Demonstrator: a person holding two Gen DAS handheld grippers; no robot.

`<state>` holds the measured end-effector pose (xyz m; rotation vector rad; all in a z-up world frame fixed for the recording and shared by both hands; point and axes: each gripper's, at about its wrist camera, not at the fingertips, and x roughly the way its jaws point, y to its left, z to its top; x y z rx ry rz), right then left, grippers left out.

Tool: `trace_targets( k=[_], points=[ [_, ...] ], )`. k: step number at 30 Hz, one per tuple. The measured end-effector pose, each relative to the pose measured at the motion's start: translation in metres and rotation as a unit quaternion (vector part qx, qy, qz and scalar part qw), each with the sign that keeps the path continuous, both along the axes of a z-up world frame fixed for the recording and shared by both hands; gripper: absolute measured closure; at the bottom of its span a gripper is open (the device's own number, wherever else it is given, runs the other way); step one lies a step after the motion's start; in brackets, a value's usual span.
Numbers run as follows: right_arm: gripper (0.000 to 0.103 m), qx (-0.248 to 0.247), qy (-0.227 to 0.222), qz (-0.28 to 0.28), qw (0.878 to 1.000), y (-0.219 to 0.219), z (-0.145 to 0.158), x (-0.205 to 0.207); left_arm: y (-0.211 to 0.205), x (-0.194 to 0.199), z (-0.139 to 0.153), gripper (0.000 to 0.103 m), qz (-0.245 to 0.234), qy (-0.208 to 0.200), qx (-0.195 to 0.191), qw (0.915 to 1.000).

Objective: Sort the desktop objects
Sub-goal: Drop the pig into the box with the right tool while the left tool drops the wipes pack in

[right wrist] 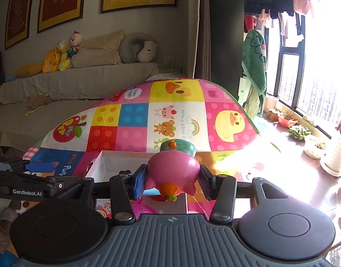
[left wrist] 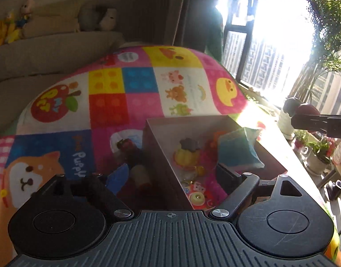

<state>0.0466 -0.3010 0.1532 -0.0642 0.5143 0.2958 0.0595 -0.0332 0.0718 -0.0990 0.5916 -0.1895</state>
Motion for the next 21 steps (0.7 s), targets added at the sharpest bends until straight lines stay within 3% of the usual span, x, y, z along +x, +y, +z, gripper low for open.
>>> trace_targets(
  k=[3, 8, 11, 18, 21],
  points=[
    [0.054, 0.005, 0.043, -0.001, 0.999, 0.010, -0.016, 0.025, 0.010, -0.016, -0.014, 0.010, 0.011, 0.002, 0.014, 0.9998],
    [0.054, -0.012, 0.102, -0.012, 0.995, 0.022, -0.047, 0.050, 0.024, -0.034, -0.028, 0.005, 0.046, -0.028, 0.037, 0.9978],
    [0.055, -0.022, 0.127, -0.023, 0.991, 0.030, -0.066, 0.063, 0.034, -0.030, -0.040, 0.005, 0.073, -0.019, 0.019, 0.9970],
    [0.057, -0.034, 0.135, -0.007, 0.990, 0.066, -0.079, 0.084, 0.047, -0.027, -0.056, 0.005, 0.094, -0.009, -0.006, 0.9955],
    [0.057, -0.098, 0.123, 0.001, 0.988, 0.088, -0.074, 0.081, 0.051, -0.030, -0.056, 0.003, 0.093, -0.010, -0.009, 0.9956]
  ],
)
